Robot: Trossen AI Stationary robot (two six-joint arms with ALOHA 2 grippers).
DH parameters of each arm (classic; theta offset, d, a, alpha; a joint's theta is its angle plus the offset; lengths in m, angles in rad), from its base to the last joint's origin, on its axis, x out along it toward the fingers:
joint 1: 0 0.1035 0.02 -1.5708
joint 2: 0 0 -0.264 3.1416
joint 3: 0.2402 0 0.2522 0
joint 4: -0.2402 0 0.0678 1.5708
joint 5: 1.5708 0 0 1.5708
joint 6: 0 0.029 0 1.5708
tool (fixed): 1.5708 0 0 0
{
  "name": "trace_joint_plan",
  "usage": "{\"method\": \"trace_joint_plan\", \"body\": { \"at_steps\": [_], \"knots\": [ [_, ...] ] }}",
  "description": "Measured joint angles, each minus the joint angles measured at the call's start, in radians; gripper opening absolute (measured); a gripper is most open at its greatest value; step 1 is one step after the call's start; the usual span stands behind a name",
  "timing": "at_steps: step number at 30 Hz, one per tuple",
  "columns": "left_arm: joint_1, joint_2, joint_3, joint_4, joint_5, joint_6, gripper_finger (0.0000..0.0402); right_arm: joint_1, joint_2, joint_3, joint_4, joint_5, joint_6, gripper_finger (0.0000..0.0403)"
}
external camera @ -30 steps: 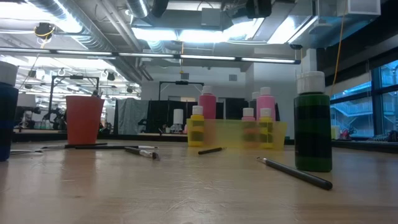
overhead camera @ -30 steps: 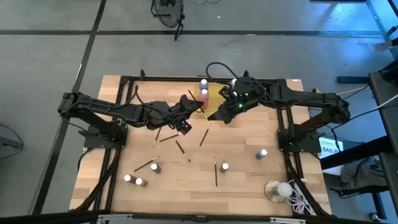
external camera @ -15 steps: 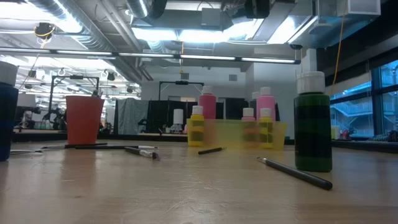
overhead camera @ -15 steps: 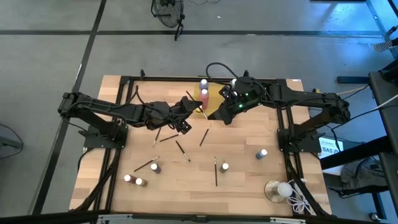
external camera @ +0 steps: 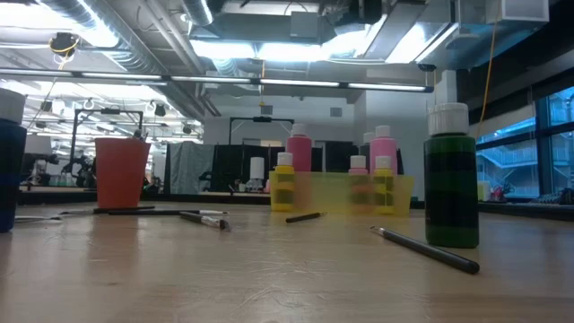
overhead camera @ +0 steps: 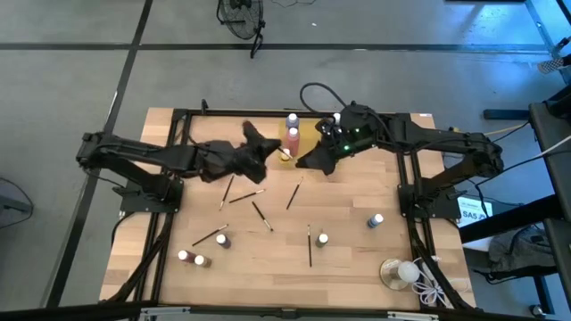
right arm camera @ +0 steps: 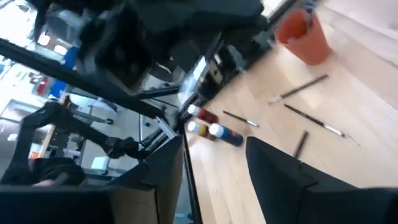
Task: Pick & Place Paint Supplies
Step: Put the silver paint brush into the orange cup
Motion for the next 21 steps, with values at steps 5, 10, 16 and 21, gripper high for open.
{"method": "trace_joint_plan", "body": {
  "at_steps": [5, 10, 16, 21],
  "knots": [
    [0.063, -0.148, 0.000, -0.173, 0.159, -0.515, 0.0011, 0.023, -0.007, 0.000, 0.049, -0.011, -0.053, 0.0177],
    [0.176, -0.298, -0.027, -0.267, 0.366, -0.895, 0.0010, 0.046, -0.010, 0.000, 0.103, -0.015, -0.122, 0.0177],
    [0.249, -0.450, -0.197, -0.221, 0.408, -1.009, 0.0010, 0.067, -0.010, 0.000, 0.134, -0.015, -0.206, 0.0177],
    [0.257, -0.598, -0.403, -0.013, 0.431, -1.048, 0.0010, 0.092, -0.010, 0.000, 0.134, -0.015, -0.276, 0.0177]
  ]
}}
